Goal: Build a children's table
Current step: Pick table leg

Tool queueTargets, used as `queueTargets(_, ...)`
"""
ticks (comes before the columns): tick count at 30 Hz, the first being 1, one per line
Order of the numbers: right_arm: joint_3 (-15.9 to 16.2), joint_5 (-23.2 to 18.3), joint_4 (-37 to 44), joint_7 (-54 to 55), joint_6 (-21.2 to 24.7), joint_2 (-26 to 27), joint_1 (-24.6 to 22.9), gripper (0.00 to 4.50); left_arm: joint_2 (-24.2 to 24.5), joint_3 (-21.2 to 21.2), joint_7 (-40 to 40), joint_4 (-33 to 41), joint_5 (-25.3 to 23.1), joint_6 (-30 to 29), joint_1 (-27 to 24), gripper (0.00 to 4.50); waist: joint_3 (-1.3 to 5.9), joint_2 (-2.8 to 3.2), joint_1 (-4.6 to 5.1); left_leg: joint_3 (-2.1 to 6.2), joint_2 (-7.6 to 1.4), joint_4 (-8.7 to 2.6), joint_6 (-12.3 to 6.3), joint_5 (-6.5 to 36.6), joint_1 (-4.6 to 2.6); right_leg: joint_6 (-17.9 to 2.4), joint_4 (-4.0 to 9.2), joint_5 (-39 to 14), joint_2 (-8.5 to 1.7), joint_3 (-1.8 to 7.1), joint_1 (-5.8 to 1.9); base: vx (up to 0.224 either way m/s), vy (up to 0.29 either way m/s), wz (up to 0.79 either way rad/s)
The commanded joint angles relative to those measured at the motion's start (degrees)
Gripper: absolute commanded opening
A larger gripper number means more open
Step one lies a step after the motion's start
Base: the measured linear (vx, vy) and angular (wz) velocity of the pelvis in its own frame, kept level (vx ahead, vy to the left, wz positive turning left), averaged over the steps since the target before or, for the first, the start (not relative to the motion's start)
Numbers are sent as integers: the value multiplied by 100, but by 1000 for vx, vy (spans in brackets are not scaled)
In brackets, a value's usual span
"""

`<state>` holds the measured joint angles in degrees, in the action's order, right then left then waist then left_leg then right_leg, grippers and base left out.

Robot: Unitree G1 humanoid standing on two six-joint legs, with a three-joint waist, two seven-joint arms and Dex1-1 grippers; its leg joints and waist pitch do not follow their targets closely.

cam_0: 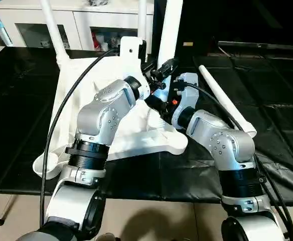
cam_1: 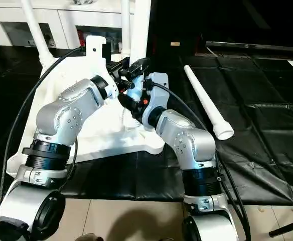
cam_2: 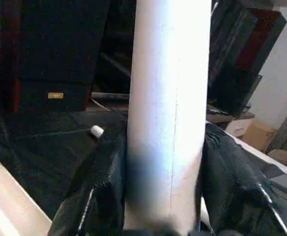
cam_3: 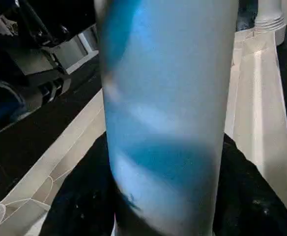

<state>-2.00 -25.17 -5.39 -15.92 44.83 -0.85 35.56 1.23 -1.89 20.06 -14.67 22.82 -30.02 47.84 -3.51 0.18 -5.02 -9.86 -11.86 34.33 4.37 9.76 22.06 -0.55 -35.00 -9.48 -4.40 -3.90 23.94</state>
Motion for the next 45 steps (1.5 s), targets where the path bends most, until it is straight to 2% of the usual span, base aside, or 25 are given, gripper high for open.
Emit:
queueTargets(1, -135, -9, -10, -33, -64, -92, -42, 199, -6, -26, -116, 206, -36, -36, 27, 185, 466, -95, -1, -22, -49, -369, 99, 625, -76, -749, 355, -901, -292, 242, -389, 0, 0, 0)
queueTargets(2, -110, -23, -2, -103, -69, -120, -40, 198, -5, -48, -124, 202, -29, -40, 24, 185, 468, -83, 0, -23, -46, -366, 91, 592, -74, -749, 360, -883, -287, 241, -380, 0, 0, 0)
queueTargets(3, -88, -33, 2, -163, -77, -145, -36, 198, -5, -76, -129, 209, 4, -76, 18, 185, 466, -109, 3, -27, -47, -365, 85, 585, -75, -750, 362, -874, -286, 241, -379, 0, 0, 0)
queueTargets(4, -75, -49, -6, -220, -81, -165, -24, 198, 4, -103, -104, 227, 57, -127, 12, 241, 465, -135, 2, -27, -47, -368, 79, 576, -69, -761, 353, -876, -288, 239, -388, 0, 0, 0)
queueTargets(5, -51, -71, -8, -308, -86, -193, -14, 198, 14, -150, -93, 244, 124, -195, 8, 255, 467, -123, -6, -23, -51, -367, 73, 554, -70, -770, 346, -864, -292, 239, -386, 0, 0, 0)
queueTargets(9, 47, -144, 24, -614, -94, -287, -14, 195, 91, -183, 14, 265, 204, -297, 22, 277, 463, -130, -7, -26, -47, -358, 38, 574, -72, -806, 348, -848, -290, 240, -385, 0, 0, 0)
queueTargets(13, 158, -256, 97, -1025, -55, -410, -78, 194, 148, -280, 230, 208, 423, -475, 87, 301, 464, -123, -13, -30, -47, -351, 4, 537, -71, -858, 345, -786, -289, 239, -389, 0, 0, 0)
queueTargets(14, 176, -301, 123, -1152, -55, -435, -101, 194, 170, -329, 303, 187, 519, -556, 105, 317, 465, -55, -21, -24, -45, -347, 19, 536, -80, -887, 344, -759, -289, 238, -378, 0, 0, 0)
queueTargets(15, 176, -301, 123, -1152, -55, -435, -101, 194, 170, -329, 303, 187, 519, -556, 105, 317, 467, -77, -13, -30, -41, -345, 14, 556, -78, -900, 346, -740, -281, 236, -383, 0, 0, 0)
queueTargets(16, 218, -438, 208, -1556, -65, -537, -162, 194, 251, -446, 491, 73, 744, -742, 180, 339, 468, -33, -22, -16, -44, -349, 28, 588, -79, -944, 331, -719, -284, 233, -384, 0, 0, 0)
queueTargets(18, 236, -519, 255, -1765, -62, -596, -192, 194, 293, -510, 604, 9, 865, -832, 221, 349, 473, -48, -26, -23, -35, -343, 2, 641, -82, -969, 342, -652, -269, 231, -394, 0, 0, 0)
queueTargets(22, 201, -913, 344, -2616, 33, -937, -247, 194, 498, -820, 1512, -177, 1675, -1403, 384, 374, 477, -73, -52, -27, -30, -336, -43, 663, -93, -1123, 323, -642, -277, 221, -405, 0, 0, 0)
queueTargets(24, 196, -984, 342, -2827, 38, -1022, -249, 194, 555, -902, 1768, -166, 1906, -1612, 411, 374, 460, -77, -47, -24, -43, -341, -68, 676, -81, -1164, 329, -684, -281, 221, -403, 0, 0, 0)
queueTargets(25, 171, -1086, 322, -3113, 57, -1142, -247, 194, 603, -1080, 2072, -116, 2351, -1925, 451, 374, 471, -73, -56, -27, -38, -329, -72, 655, -84, -1196, 316, -689, -293, 220, -411, 0, 0, 0)
queueTargets(26, 170, -1090, 321, -3122, 59, -1145, -247, 194, 604, -1085, 2081, -115, 2364, -1933, 452, 374, 464, -92, -67, -32, -36, -327, -91, 671, -84, -1238, 320, -746, -296, 219, -408, 0, 0, 0)
queueTargets(30, 160, -1334, 240, -3745, 159, -1430, -223, 194, 777, -1241, 2761, -48, 3040, -2473, 470, 374, 464, -91, -71, -30, -40, -323, -125, 667, -78, -1267, 315, -759, -281, 214, -412, 0, 0, 0)
queueTargets(33, 235, -1460, 126, -4153, 245, -1624, -170, 194, 1034, -947, 3318, -69, 3008, -2745, 395, 374, 463, -55, -66, -26, -43, -328, -138, 704, -94, -1210, 330, -853, -273, 213, -401, 0, 0, 0)
queueTargets(34, 279, -1455, 82, -4283, 249, -1687, -146, 194, 1078, -900, 3427, -93, 3022, -2833, 400, 347, 461, -41, -66, -24, -43, -329, -114, 736, -100, -1220, 337, -884, -272, 208, -401, 0, 0, 0)
queueTargets(35, 322, -1450, 39, -4401, 261, -1748, -122, 194, 1108, -869, 3515, -97, 3072, -2934, 407, 340, 457, -44, -69, -21, -50, -333, -85, 754, -94, -1217, 337, -898, -279, 212, -403, 0, 0, 0)
queueTargets(36, 365, -1439, 0, -4499, 262, -1801, -98, 194, 1139, -836, 3579, -77, 3132, -3025, 413, 340, 462, -13, -70, -18, -46, -328, -69, 776, -102, -1234, 327, -901, -277, 207, -402, 0, 0, 0)
queueTargets(39, 489, -1382, -128, -4742, 275, -1947, -13, 194, 1229, -633, 3771, 74, 3162, -3102, 408, 321, 459, -35, -71, -15, -51, -333, -48, 789, -98, -1247, 335, -902, -281, 207, -408, 0, 0, 0)
queueTargets(40, 489, -1382, -128, -4742, 275, -1947, -13, 194, 1229, -633, 3771, 74, 3162, -3102, 408, 321, 464, -10, -70, -13, -52, -329, -37, 796, -100, -1265, 338, -875, -282, 207, -406, 0, 0, 0)
queueTargets(41, 530, -1354, -165, -4802, 269, -1986, 14, 194, 1249, -571, 3792, 49, 3094, -3071, 431, 298, 469, -19, -84, -9, -53, -328, -26, 801, -102, -1282, 331, -855, -285, 204, -413, 0, 0, 0)
queueTargets(43, 584, -1318, -201, -4875, 262, -2036, 44, 194, 1262, -506, 3834, 16, 3012, -3016, 455, 299, 475, -14, -89, -7, -55, -326, -26, 765, -102, -1300, 321, -769, -280, 204, -415, 0, 0, 0)
queueTargets(45, 631, -1258, -289, -4972, 233, -2075, 93, 194, 1259, -512, 3915, -66, 2951, -3010, 487, 275, 476, -1, -95, -7, -51, -322, -30, 744, -98, -1326, 314, -729, -282, 204, -418, 0, 0, 0)
